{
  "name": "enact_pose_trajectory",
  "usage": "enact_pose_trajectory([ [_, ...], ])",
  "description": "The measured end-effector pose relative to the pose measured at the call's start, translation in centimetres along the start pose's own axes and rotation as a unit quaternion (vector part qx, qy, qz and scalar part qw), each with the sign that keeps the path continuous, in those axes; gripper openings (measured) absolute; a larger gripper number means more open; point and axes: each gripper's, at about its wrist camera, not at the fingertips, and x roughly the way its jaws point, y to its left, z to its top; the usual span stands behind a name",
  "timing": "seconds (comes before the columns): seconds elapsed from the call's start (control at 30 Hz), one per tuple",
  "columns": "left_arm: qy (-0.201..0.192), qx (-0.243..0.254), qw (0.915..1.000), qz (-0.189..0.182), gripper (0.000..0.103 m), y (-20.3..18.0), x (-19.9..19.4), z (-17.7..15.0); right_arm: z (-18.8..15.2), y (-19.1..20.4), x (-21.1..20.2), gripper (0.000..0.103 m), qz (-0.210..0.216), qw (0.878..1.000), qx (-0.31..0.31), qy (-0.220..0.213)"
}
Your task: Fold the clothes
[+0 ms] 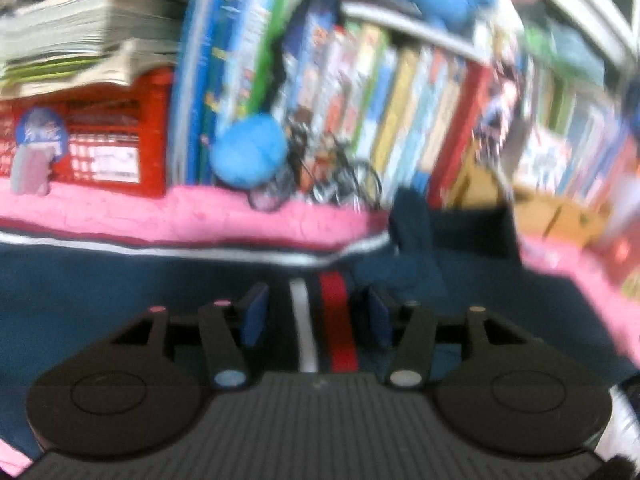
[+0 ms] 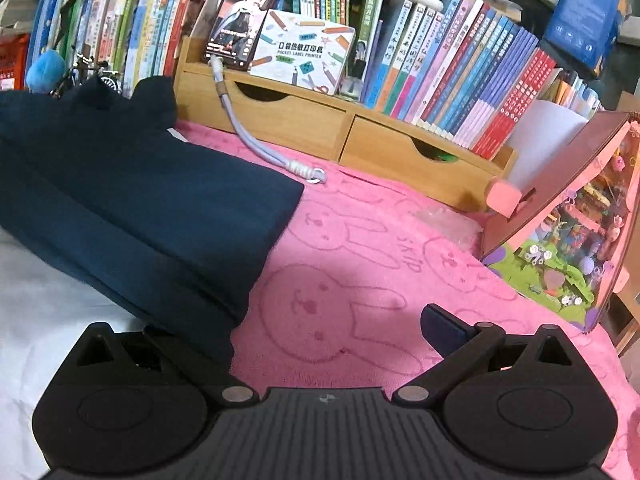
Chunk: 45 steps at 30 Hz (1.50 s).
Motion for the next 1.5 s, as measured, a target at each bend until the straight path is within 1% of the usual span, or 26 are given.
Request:
enact_pose_trajectory([
  [0.07, -0.006, -0.033, 0.9989, 0.032, 0.049, 1.7, -0.8, 0.6, -0.1, -0.1, 0.0, 0.103, 0.002, 1.0, 0.004, 0.002],
  [0.1, -0.007, -0.043, 0.9983, 0.039, 0.049, 2.4, -1.2, 0.7, 0.0, -0.2, 0.1, 0.103, 0.003, 1.0, 0.006, 0.004],
  [0.13, -0.011, -0.037, 0.9983, 0.044, 0.049, 2.5, -1.7, 0.6, 0.1, -0.2, 0.2, 0.103, 0.004, 1.0, 0.008, 0.005],
  [0.2, -0.022, 0.017, 0.9983, 0.051, 0.049, 1.3, -2.8, 0.2, 0.1, -0.2, 0.2, 0.103, 0.004, 1.0, 0.006, 0.004],
  [0.23, -0.027, 0.047, 0.9974, 0.048, 0.049, 0.3, -3.2, 0.0, 0.1, -0.2, 0.2, 0.103, 0.002, 1.0, 0.004, 0.003],
  [0.33, -0.034, 0.11, 0.9933, 0.006, 0.054, -3.6, -3.5, -1.4, 0.0, 0.1, 0.2, 0.103, -0.003, 1.0, -0.002, 0.0],
  [0.37, -0.028, 0.124, 0.9919, 0.002, 0.056, -4.5, -3.0, -1.7, 0.0, 0.2, 0.2, 0.103, -0.006, 1.0, -0.005, -0.002],
  [0.47, 0.003, 0.15, 0.9884, 0.023, 0.056, -6.1, -0.5, -3.1, -0.4, 1.1, -0.5, 0.103, -0.029, 0.999, -0.036, -0.019],
  [0.53, 0.026, 0.154, 0.9869, 0.039, 0.058, -6.1, 1.4, -3.9, -0.7, 1.3, -0.9, 0.103, -0.039, 0.996, -0.067, -0.033],
  [0.6, 0.04, 0.153, 0.9866, 0.039, 0.064, -5.8, 2.7, -4.9, -1.0, 1.5, -1.2, 0.103, -0.049, 0.993, -0.097, -0.047],
  [0.7, 0.035, 0.144, 0.9882, 0.041, 0.065, -5.8, 2.9, -5.4, -1.5, 1.8, -1.7, 0.102, -0.064, 0.985, -0.142, -0.068],
  [0.83, 0.036, 0.137, 0.9893, 0.035, 0.065, -5.6, 2.9, -5.6, -1.1, 4.5, -2.9, 0.102, -0.083, 0.973, -0.188, -0.102],
  [0.9, 0.035, 0.136, 0.9894, 0.036, 0.067, -5.6, 2.8, -5.7, -0.7, 6.3, -3.8, 0.101, -0.062, 0.971, -0.198, -0.118],
  [0.93, 0.035, 0.136, 0.9894, 0.037, 0.067, -5.6, 2.7, -5.8, -0.6, 7.2, -3.9, 0.101, -0.064, 0.968, -0.21, -0.124],
  [1.0, 0.036, 0.137, 0.9893, 0.036, 0.068, -5.7, 2.8, -5.9, -1.0, 7.8, -3.4, 0.097, -0.092, 0.96, -0.238, -0.117],
  [1.03, 0.037, 0.137, 0.9894, 0.033, 0.069, -5.7, 2.9, -5.9, -1.3, 7.6, -3.0, 0.093, -0.109, 0.957, -0.245, -0.109],
  [1.07, 0.038, 0.137, 0.9894, 0.029, 0.078, -5.6, 2.9, -5.9, -1.7, 6.6, -2.6, 0.092, -0.13, 0.957, -0.242, -0.094],
  [1.1, 0.041, 0.138, 0.9892, 0.023, 0.081, -5.6, 3.0, -5.9, -2.3, 5.4, -2.8, 0.093, -0.126, 0.96, -0.233, -0.087],
  [1.13, 0.043, 0.141, 0.9888, 0.02, 0.081, -5.7, 3.0, -5.8, -2.8, 4.2, -3.3, 0.094, -0.099, 0.969, -0.211, -0.086],
  [1.2, 0.044, 0.148, 0.9879, 0.018, 0.079, -5.8, 2.8, -5.7, -3.4, 3.6, -3.8, 0.094, -0.087, 0.972, -0.203, -0.081],
  [1.23, 0.045, 0.151, 0.9874, 0.017, 0.075, -5.9, 2.6, -5.6, -3.6, 4.0, -3.9, 0.094, -0.094, 0.969, -0.212, -0.089],
  [1.27, 0.043, 0.152, 0.9873, 0.016, 0.066, -6.0, 2.2, -5.3, -3.8, 4.3, -3.9, 0.094, -0.1, 0.966, -0.22, -0.095],
  [1.33, 0.01, 0.146, 0.989, 0.019, 0.064, -6.5, 0.3, -3.9, -3.7, 4.2, -3.6, 0.092, -0.095, 0.97, -0.204, -0.09],
  [1.4, -0.032, 0.15, 0.9881, 0.011, 0.062, -8.1, -1.7, -2.0, -3.8, 3.9, -3.3, 0.087, -0.087, 0.976, -0.181, -0.086],
  [1.43, -0.041, 0.159, 0.9863, -0.01, 0.062, -9.5, -2.1, -1.1, -3.7, 3.9, -3.3, 0.083, -0.084, 0.976, -0.183, -0.085],
  [1.5, -0.046, 0.186, 0.9794, -0.063, 0.062, -13.2, -2.1, 0.3, -3.8, 4.3, -3.2, 0.072, -0.079, 0.974, -0.193, -0.086],
])
